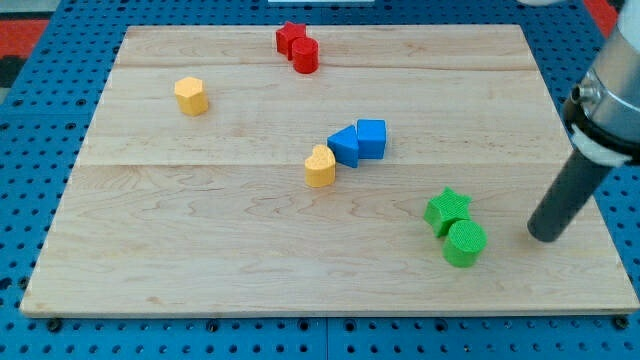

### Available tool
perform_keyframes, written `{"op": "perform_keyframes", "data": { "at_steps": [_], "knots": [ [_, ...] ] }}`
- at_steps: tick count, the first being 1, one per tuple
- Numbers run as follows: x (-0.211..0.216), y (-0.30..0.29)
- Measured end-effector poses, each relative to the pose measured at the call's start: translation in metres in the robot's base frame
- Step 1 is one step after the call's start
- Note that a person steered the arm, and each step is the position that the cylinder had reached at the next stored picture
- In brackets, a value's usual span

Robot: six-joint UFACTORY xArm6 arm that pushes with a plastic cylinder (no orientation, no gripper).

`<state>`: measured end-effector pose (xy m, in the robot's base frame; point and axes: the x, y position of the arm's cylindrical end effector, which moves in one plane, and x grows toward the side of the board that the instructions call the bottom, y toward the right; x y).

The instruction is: Move green blocks upwards

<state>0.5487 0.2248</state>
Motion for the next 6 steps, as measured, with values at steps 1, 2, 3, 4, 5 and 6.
{"op": "perform_keyframes", "data": {
  "at_steps": [1,2,3,4,5,6],
  "knots": [
    [0.032,0.012],
    [0.047,-0.002],
    [0.048,-0.014],
    [0.048,-0.054],
    [0.024,-0.077],
    [-0.01,-0.07]
  ]
}}
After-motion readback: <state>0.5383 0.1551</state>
